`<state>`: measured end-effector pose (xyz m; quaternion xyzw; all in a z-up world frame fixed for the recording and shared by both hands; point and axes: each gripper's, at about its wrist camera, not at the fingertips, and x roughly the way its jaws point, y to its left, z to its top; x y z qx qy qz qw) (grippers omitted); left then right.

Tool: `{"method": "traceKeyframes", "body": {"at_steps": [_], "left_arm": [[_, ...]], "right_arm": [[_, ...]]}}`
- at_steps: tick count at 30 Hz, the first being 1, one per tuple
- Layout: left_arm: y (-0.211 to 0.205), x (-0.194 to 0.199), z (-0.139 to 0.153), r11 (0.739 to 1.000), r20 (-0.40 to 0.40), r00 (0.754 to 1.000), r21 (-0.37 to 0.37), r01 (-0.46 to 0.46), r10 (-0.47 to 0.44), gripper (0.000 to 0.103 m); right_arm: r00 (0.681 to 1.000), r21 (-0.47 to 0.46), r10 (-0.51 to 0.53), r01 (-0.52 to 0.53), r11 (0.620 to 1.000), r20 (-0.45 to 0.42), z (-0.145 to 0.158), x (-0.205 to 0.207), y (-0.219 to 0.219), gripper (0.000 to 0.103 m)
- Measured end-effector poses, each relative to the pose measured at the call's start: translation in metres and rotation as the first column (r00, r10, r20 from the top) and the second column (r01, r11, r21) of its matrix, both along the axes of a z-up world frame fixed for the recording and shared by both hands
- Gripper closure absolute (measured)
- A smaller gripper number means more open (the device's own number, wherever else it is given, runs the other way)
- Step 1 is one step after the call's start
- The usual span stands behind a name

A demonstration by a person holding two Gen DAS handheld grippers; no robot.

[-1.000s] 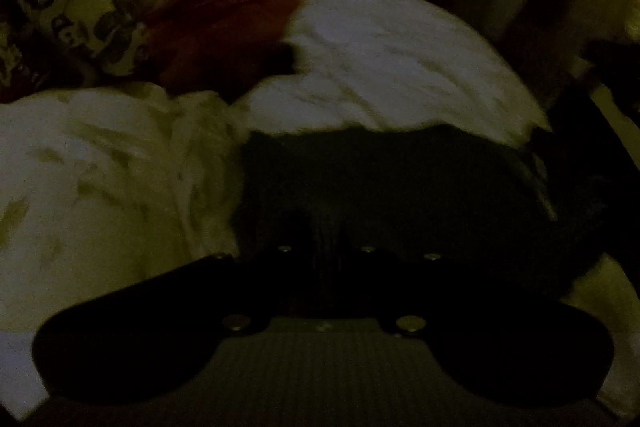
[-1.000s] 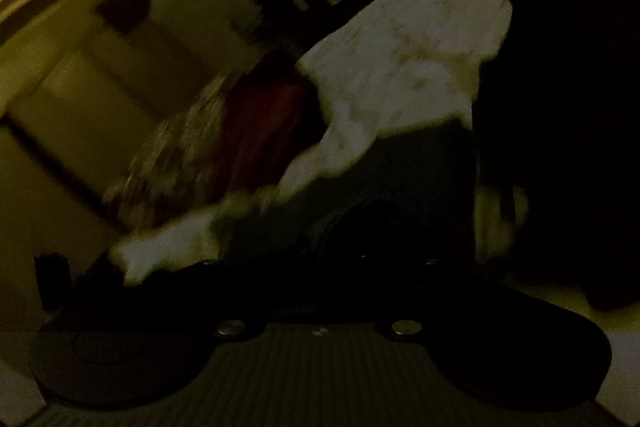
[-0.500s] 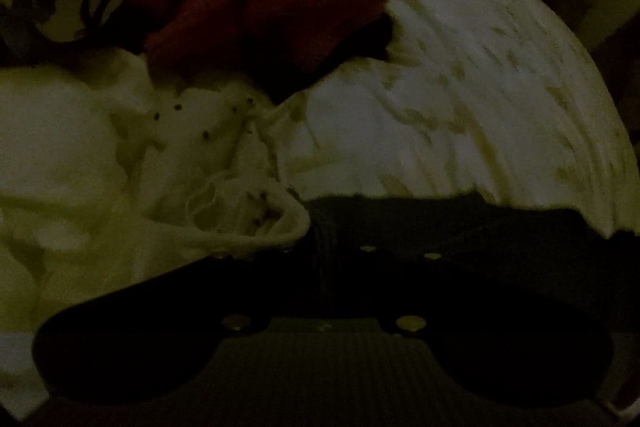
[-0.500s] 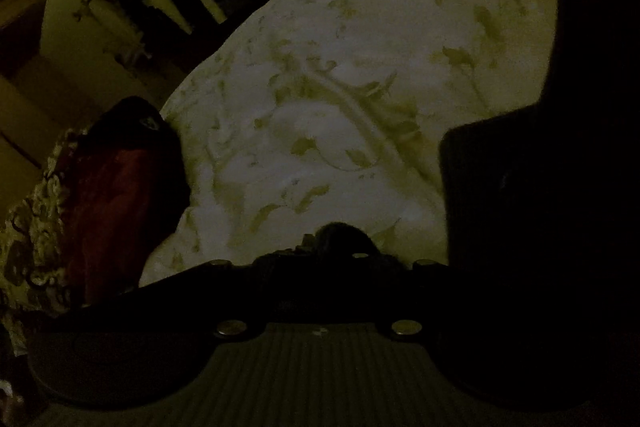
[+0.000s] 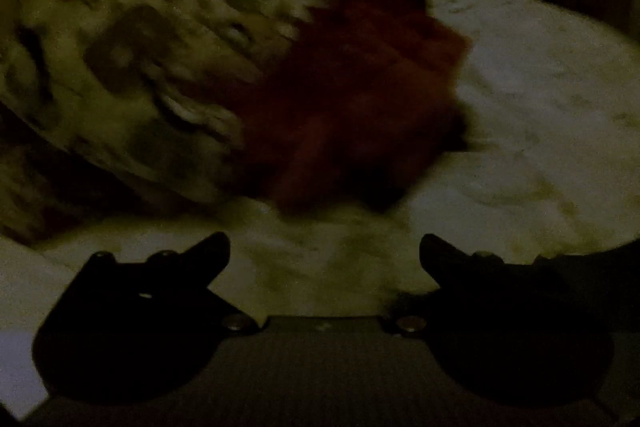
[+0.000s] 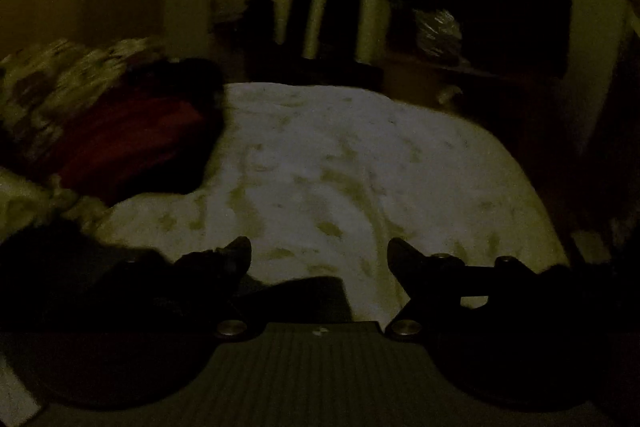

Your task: Fold small clothes

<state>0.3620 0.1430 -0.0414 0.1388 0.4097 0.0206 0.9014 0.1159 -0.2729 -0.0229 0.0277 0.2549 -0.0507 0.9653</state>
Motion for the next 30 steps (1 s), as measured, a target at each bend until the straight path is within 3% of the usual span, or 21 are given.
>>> {"method": "traceKeyframes", "body": {"at_steps": [3,4,6,8,14,15,17,18,19,20,22,25,27,29,30], "left_arm": [[0.009,-0.006,0.005,0.987,-0.066,0.996,-0.152,0.056,-0.067,0.000],[0.008,-0.009,0.002,0.983,-0.071,0.994,-0.169,0.075,-0.088,0.000],[0.000,-0.014,-0.005,0.983,-0.071,0.987,-0.124,0.137,-0.146,0.000],[-0.017,-0.012,-0.018,0.978,-0.079,0.975,-0.028,0.205,-0.207,0.000],[-0.051,0.000,-0.062,0.910,-0.168,0.901,0.044,0.411,-0.399,0.000],[-0.057,0.000,-0.068,0.904,-0.176,0.897,0.072,0.422,-0.405,0.003],[-0.062,0.001,-0.080,0.903,-0.205,0.895,0.088,0.420,-0.396,0.045],[-0.062,0.005,-0.084,0.909,-0.238,0.888,0.038,0.414,-0.394,0.089],[-0.058,0.009,-0.086,0.919,-0.270,0.881,-0.039,0.393,-0.388,0.093],[-0.054,0.011,-0.087,0.927,-0.275,0.886,-0.078,0.367,-0.374,0.093],[-0.050,0.016,-0.087,0.937,-0.261,0.901,-0.077,0.339,-0.347,0.094],[-0.042,0.028,-0.091,0.957,-0.268,0.919,-0.105,0.272,-0.291,0.093],[-0.042,0.032,-0.098,0.960,-0.288,0.916,-0.102,0.260,-0.278,0.093],[-0.048,0.025,-0.098,0.963,-0.269,0.925,-0.055,0.266,-0.270,0.083],[-0.049,0.023,-0.094,0.965,-0.256,0.931,-0.035,0.261,-0.261,0.062]], "right_arm": [[0.996,0.044,0.072,-0.070,0.997,-0.047,-0.005,0.003,0.007,0.000],[0.994,0.041,0.091,-0.089,0.995,-0.061,-0.008,0.003,0.010,0.000],[0.993,-0.033,0.070,-0.074,0.997,-0.094,-0.021,0.013,0.012,0.000],[0.990,-0.066,0.051,-0.060,0.996,-0.134,-0.036,0.029,0.003,0.000],[0.974,0.081,0.082,-0.066,0.995,-0.210,-0.062,0.061,-0.024,0.006],[0.973,0.094,0.076,-0.056,0.994,-0.220,-0.066,0.067,-0.029,0.006],[0.962,0.137,0.084,-0.049,0.989,-0.261,-0.076,0.076,-0.034,0.007],[0.956,0.155,0.084,-0.041,0.987,-0.281,-0.080,0.081,-0.033,0.045],[0.954,0.184,0.096,-0.043,0.982,-0.286,-0.083,0.079,-0.032,0.088],[0.954,0.219,0.113,-0.052,0.974,-0.278,-0.083,0.078,-0.033,0.089],[0.966,0.204,0.079,-0.028,0.978,-0.246,-0.078,0.072,-0.034,0.091],[0.967,0.214,-0.101,0.153,0.965,-0.236,-0.079,0.072,-0.053,0.092],[0.952,0.206,-0.127,0.188,0.960,-0.278,-0.087,0.077,-0.056,0.091],[0.939,0.187,-0.080,0.149,0.971,-0.334,-0.095,0.084,-0.048,0.085],[0.934,0.169,-0.066,0.132,0.977,-0.351,-0.095,0.085,-0.042,0.078]]}}
